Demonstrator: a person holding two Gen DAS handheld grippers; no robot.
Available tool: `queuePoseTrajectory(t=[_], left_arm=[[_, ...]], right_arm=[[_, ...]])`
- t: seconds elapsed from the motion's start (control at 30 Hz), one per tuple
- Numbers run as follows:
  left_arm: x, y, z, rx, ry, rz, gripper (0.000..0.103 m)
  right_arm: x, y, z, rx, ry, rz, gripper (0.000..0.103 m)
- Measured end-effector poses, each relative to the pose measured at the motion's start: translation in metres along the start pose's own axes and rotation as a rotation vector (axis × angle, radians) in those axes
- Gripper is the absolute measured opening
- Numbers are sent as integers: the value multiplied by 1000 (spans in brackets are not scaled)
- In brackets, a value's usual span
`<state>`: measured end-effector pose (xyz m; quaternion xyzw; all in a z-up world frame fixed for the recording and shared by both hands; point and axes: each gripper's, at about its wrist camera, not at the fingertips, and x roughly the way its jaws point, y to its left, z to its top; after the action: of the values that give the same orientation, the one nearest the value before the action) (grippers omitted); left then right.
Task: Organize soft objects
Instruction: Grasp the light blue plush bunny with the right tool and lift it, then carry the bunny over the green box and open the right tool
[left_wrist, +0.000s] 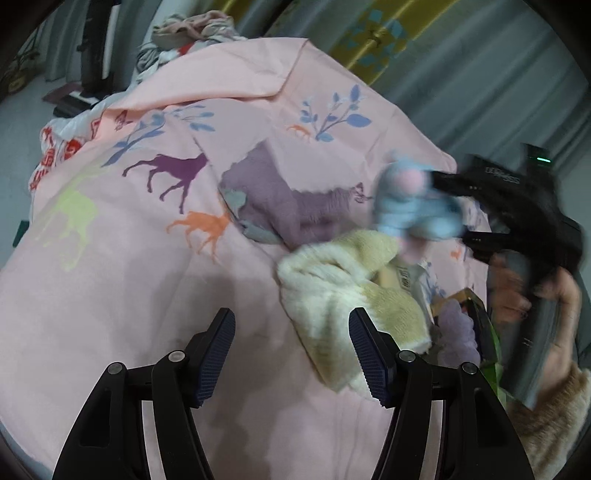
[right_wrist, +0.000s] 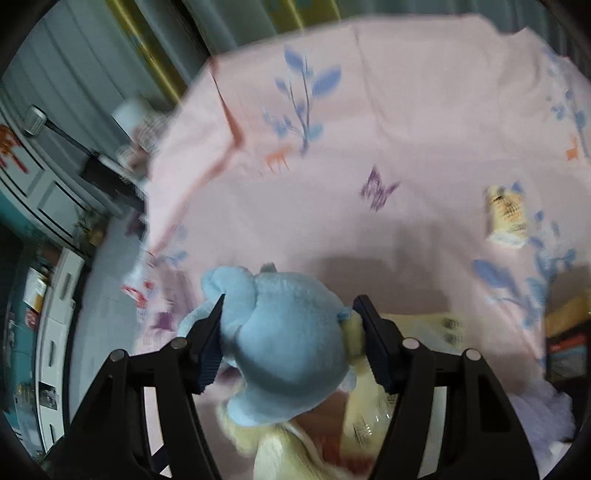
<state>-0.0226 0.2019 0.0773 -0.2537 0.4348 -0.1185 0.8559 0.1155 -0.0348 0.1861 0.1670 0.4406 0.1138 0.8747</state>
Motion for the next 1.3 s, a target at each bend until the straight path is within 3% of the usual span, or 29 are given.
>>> queuePoseTrajectory(t=[0.1, 0.2, 0.37, 0.53, 0.67, 0.7, 0.73, 0.97, 1.17, 1.23, 1.3], left_arm=[[-5, -13, -4, 26, 8, 11, 64], [-14, -29, -14, 73, 11, 10, 64], [-14, -54, -39, 94, 84, -34, 64], [-2, -73, -63, 125, 174, -32, 73], [6, -84, -80, 142, 208, -32, 76], [8, -88, -83, 146, 210, -39, 83], [12, -93, -87, 153, 210, -47, 85], [43, -135, -109, 265, 278, -82, 85], [63, -163, -128, 348, 315, -102, 85], [70, -168, -131, 369, 313, -86, 84], [73, -171, -133, 364, 316, -113, 72]], right_arm=[[-56, -8, -21, -25, -69, -20, 65], [-102, -31, -66, -48, -119, -40, 65], [-112, -67, -135, 3, -86, -51, 66], [-81, -113, -184, 239, 93, 170, 67], [-65, -131, -196, 313, 172, 153, 71], [-65, -135, -198, 324, 171, 141, 73], [-65, -139, -200, 341, 165, 139, 74], [-88, -163, -194, 361, 112, 73, 88], [-96, -173, -194, 389, 84, 146, 88], [-87, -176, -193, 391, 95, 158, 88], [-76, -181, -196, 404, 118, 178, 87]])
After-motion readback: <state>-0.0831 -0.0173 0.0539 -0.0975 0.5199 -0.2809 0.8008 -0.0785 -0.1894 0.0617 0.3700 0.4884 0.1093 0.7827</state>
